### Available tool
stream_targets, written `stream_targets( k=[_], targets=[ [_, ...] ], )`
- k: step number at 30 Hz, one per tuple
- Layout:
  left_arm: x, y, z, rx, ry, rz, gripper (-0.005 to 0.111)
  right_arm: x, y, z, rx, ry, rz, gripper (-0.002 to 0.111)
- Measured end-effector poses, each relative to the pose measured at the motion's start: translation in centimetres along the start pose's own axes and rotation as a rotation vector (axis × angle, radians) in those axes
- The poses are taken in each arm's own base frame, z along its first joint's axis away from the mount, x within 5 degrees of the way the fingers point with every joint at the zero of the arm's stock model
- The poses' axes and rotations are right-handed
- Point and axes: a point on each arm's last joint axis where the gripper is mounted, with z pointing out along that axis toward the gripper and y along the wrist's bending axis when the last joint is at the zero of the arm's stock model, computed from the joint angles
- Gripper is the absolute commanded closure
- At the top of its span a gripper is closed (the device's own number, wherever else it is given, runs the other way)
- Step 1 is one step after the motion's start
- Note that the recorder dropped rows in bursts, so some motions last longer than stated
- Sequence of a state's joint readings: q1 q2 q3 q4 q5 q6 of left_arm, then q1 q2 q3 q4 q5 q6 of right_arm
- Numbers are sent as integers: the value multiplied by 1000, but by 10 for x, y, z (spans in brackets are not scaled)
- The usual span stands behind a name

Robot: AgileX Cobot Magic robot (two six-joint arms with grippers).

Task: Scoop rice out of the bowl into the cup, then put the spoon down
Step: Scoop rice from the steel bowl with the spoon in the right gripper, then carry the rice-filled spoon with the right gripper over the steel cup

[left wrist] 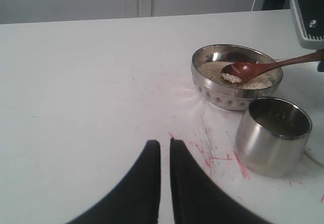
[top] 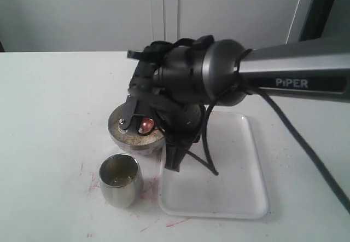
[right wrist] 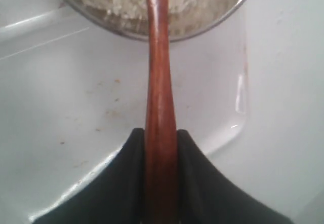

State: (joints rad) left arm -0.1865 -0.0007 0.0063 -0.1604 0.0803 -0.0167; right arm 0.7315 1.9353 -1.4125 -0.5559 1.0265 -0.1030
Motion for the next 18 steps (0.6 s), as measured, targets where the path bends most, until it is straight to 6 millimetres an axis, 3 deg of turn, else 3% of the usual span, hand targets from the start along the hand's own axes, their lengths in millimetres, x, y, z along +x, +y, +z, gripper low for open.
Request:
stream_targets(
  k=[7,18],
  targets=[
    [0,0,0,0,0,0,92,14,-18,-7,-211,-103,188,108],
    [0,0,0,0,0,0,92,23,-24,-28,-240,-131,214,108]
  ],
)
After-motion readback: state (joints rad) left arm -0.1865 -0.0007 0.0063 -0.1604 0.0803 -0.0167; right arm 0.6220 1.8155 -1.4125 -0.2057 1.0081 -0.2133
